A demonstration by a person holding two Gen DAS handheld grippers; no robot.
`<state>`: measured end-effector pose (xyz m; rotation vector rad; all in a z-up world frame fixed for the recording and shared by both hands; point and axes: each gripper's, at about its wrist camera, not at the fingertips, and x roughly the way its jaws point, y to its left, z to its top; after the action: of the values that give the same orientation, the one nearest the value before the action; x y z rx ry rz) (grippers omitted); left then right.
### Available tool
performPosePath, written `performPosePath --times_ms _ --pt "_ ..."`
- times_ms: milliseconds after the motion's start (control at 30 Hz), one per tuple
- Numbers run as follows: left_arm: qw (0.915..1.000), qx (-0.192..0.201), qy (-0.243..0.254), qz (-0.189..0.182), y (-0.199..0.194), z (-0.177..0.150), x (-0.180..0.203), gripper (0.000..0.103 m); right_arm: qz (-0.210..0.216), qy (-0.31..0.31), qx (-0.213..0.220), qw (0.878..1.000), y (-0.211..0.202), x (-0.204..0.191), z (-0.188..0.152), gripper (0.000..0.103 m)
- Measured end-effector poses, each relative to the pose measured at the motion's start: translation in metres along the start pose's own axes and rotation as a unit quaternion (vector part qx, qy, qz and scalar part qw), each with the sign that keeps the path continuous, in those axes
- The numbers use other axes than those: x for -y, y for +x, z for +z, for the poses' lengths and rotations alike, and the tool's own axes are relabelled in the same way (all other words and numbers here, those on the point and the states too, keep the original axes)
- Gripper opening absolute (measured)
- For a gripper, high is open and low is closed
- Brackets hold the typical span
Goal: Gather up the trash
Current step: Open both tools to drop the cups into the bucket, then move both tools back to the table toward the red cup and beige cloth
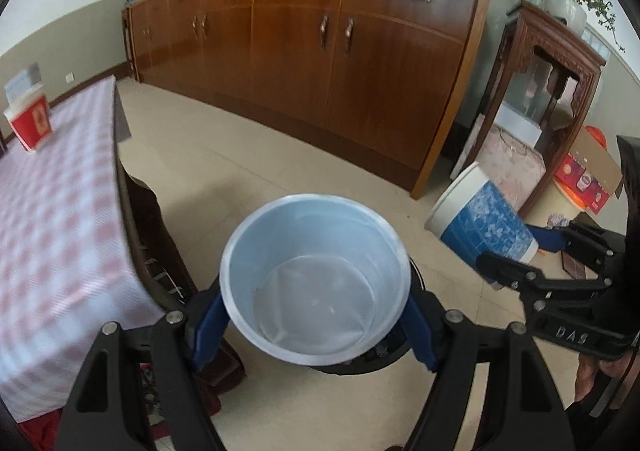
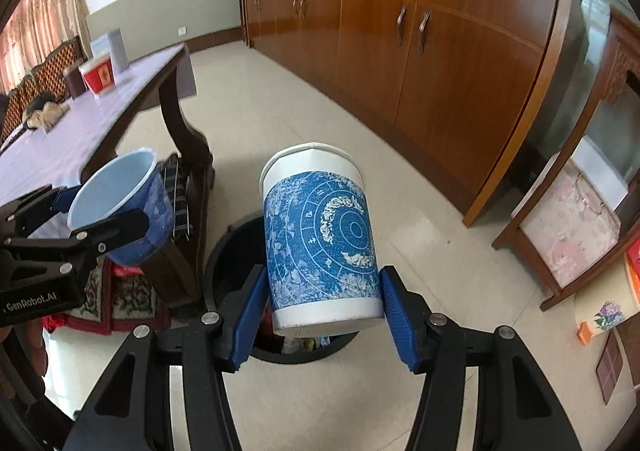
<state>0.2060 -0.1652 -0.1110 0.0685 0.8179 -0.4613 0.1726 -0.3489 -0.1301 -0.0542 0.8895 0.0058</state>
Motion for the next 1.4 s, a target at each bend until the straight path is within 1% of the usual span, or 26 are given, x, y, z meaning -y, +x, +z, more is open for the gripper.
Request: performPosePath --times_ms 167,300,367,467,500,533,567,600,633,833,967,1033,1067,1233,1400 --pt "0.9993 -0.036 -0.004 -0.013 0.033 -0.006 0.006 0.076 0.016 -0.012 -0.035 0.999 0.039 0.004 -0.014 0.059" --pt "0.9973 -0.066 -0.013 -0.031 0.060 -0.008 0.004 0.076 0.033 -0.046 -0.067 0.996 0.077 0.005 -0.018 0.059" --pt "0.9953 -0.083 -0.020 -0.045 0.074 -0.009 0.003 0.076 0.041 -0.066 -0.085 0.993 0.096 0.006 -0.021 0.059" --pt "0.9901 -0.122 -0.027 -0.064 0.100 -0.017 0.001 0.078 0.054 -0.099 -0.109 0.988 0.120 0.007 -0.025 0.061" --pt "0.9884 -0.140 -0.024 -0.052 0.111 -0.022 0.003 0.078 0.052 -0.110 -0.114 0.986 0.129 0.007 -0.029 0.066" --pt "0.9883 -0.146 -0.021 -0.037 0.115 -0.027 0.004 0.081 0.034 -0.113 -0.116 0.986 0.135 0.009 -0.033 0.094" --pt "0.9891 -0.142 -0.021 -0.034 0.112 -0.030 0.004 0.096 0.027 -0.115 -0.120 0.986 0.138 0.010 -0.036 0.103" --pt "0.9903 -0.134 -0.022 -0.028 0.108 -0.032 0.004 0.102 0.028 -0.116 -0.122 0.985 0.138 0.012 -0.039 0.103" --pt "0.9924 -0.121 -0.019 -0.011 0.100 -0.035 0.006 0.103 0.019 -0.115 -0.126 0.985 0.138 0.013 -0.039 0.103" --pt "0.9941 -0.107 -0.011 0.006 0.077 -0.039 0.011 0.103 -0.013 -0.100 -0.127 0.987 0.127 0.017 -0.040 0.103" --pt "0.9949 -0.100 -0.011 0.009 0.061 -0.037 0.011 0.103 -0.026 -0.093 -0.125 0.987 0.115 0.020 -0.040 0.103" --pt "0.9952 -0.096 -0.010 0.011 0.054 -0.037 0.012 0.103 -0.027 -0.089 -0.123 0.988 0.110 0.021 -0.041 0.103" --pt "0.9952 -0.097 -0.010 0.011 0.056 -0.033 0.010 0.103 -0.025 -0.086 -0.120 0.989 0.104 0.020 -0.041 0.103" --pt "0.9958 -0.090 -0.006 0.017 0.047 -0.036 0.007 0.103 -0.024 -0.073 -0.111 0.991 0.093 0.013 -0.039 0.103" --pt "0.9963 -0.081 -0.011 0.026 0.028 -0.041 0.000 0.103 -0.024 -0.058 -0.088 0.994 0.069 0.008 -0.034 0.103"
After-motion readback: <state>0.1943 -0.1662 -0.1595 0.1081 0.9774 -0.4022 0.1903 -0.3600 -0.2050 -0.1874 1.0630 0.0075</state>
